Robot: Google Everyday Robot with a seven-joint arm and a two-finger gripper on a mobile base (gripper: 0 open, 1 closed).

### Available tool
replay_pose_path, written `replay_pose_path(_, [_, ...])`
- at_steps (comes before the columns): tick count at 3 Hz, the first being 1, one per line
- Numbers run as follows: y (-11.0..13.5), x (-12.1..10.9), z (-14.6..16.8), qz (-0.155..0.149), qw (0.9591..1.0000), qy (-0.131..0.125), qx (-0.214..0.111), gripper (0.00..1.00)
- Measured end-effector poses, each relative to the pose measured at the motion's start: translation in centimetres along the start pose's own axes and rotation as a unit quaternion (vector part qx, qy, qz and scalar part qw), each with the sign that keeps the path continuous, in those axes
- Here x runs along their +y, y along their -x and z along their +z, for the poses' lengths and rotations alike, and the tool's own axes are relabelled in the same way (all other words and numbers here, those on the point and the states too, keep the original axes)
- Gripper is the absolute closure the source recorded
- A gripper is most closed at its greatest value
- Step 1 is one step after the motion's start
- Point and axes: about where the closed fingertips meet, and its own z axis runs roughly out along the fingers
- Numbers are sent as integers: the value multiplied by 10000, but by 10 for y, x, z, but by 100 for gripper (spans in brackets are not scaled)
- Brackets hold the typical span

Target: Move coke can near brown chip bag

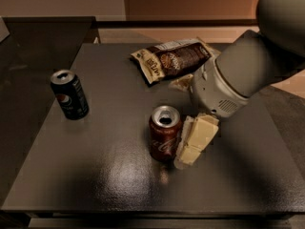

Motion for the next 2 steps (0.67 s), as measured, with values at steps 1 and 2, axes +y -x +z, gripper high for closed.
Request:
replay_pose_path(1, [6,3,4,-53,9999,127,-69,14])
replay_pose_path(2, [13,6,3,-94,9995,239,-166,38])
